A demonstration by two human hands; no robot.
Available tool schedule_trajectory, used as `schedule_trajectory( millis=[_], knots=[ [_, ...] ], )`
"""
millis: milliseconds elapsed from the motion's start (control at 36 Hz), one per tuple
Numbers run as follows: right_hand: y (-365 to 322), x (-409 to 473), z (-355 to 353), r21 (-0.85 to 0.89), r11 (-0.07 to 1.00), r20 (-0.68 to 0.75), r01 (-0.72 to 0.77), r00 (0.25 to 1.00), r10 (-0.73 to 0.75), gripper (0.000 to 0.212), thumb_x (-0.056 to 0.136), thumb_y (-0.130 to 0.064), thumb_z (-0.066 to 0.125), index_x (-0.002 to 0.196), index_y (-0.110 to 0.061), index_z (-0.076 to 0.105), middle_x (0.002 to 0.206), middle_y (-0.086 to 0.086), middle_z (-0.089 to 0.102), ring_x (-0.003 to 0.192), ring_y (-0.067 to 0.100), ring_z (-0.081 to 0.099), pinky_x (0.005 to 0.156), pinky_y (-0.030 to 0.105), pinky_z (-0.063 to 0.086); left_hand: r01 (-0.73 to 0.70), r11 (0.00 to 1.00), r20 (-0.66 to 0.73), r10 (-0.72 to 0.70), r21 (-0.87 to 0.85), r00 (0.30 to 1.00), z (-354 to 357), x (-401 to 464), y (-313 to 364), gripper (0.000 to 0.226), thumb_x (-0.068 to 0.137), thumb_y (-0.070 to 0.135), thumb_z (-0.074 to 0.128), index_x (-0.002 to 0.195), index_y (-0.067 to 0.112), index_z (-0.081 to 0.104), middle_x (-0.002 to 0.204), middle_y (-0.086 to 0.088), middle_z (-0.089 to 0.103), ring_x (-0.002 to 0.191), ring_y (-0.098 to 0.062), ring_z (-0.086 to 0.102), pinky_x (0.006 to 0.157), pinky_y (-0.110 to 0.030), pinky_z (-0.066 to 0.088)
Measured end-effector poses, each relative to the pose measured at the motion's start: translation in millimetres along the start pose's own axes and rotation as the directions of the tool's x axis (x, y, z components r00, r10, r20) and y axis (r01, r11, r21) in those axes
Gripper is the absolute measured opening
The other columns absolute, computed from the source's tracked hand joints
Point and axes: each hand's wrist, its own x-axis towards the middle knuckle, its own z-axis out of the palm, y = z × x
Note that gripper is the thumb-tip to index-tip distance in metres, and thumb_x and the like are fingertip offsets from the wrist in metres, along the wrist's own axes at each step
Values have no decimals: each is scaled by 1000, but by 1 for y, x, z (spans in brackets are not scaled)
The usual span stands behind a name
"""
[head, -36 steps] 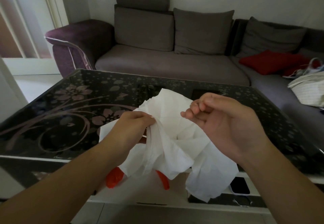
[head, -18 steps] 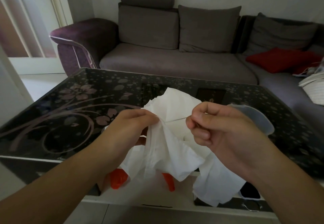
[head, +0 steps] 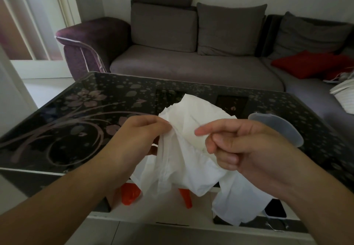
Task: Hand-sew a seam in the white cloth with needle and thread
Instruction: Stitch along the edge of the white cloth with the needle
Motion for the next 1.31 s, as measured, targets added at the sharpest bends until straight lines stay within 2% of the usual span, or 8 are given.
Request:
schedule_trajectory(
  millis=[278,389,583,750,833,1111,1222,1306],
  knots=[
    [1,-4,22,235,968,105,-85,992,62,15,94,-5,52,89,-3,67,65,9,47,52,16,36,47,27,29,-192,948,-43,210,252,977,5,-6,-1,17,101,25,63,93,31,77,92,23,74,85,2,72,65,-16,59],
    [13,1,41,235,966,15,-111,994,110,18,99,-4,50,92,-5,67,60,7,40,50,15,28,47,28,20,-216,947,-12,225,237,974,3,-12,3,19,101,25,61,92,29,77,92,16,76,86,-2,72,74,-24,61],
    [24,9,50,87,993,-321,-78,942,102,7,101,-11,60,104,-15,66,51,-4,40,47,10,31,45,25,30,-235,949,15,237,211,971,6,-18,12,20,99,21,62,87,27,76,88,14,75,84,-3,71,78,-28,60],
    [28,13,48,-148,989,-341,-2,939,-49,16,90,-22,78,103,-30,73,53,-5,44,45,7,41,51,25,39,-223,951,28,222,212,975,1,-23,16,22,96,27,63,82,30,79,90,8,76,88,-12,71,93,-43,59],
    [31,17,45,-271,962,-371,45,917,-148,2,89,-28,78,88,-27,77,51,-7,45,47,6,41,58,28,40,-227,950,36,224,216,974,0,-25,19,20,94,30,63,83,30,80,93,8,77,91,-13,71,96,-48,57],
    [19,22,28,-435,898,-418,68,868,-269,13,89,-22,77,82,-33,78,57,5,46,53,13,40,57,32,40,-177,970,123,157,169,980,-6,-26,19,19,97,24,65,88,23,82,101,0,78,102,-24,72,101,-56,56],
    [8,17,24,-295,955,-418,19,897,-147,10,96,-21,68,89,-24,75,54,-4,44,50,11,37,49,27,33,-180,971,111,164,159,980,-5,-27,17,19,97,26,66,87,24,82,98,2,78,100,-21,72,100,-52,57],
    [-2,7,21,-158,987,-370,11,926,-69,26,103,-13,53,84,-15,70,55,1,39,49,13,30,44,25,26,-178,972,99,164,152,981,-2,-28,17,19,95,28,66,84,27,82,95,4,78,93,-14,73,94,-43,60]
  ],
)
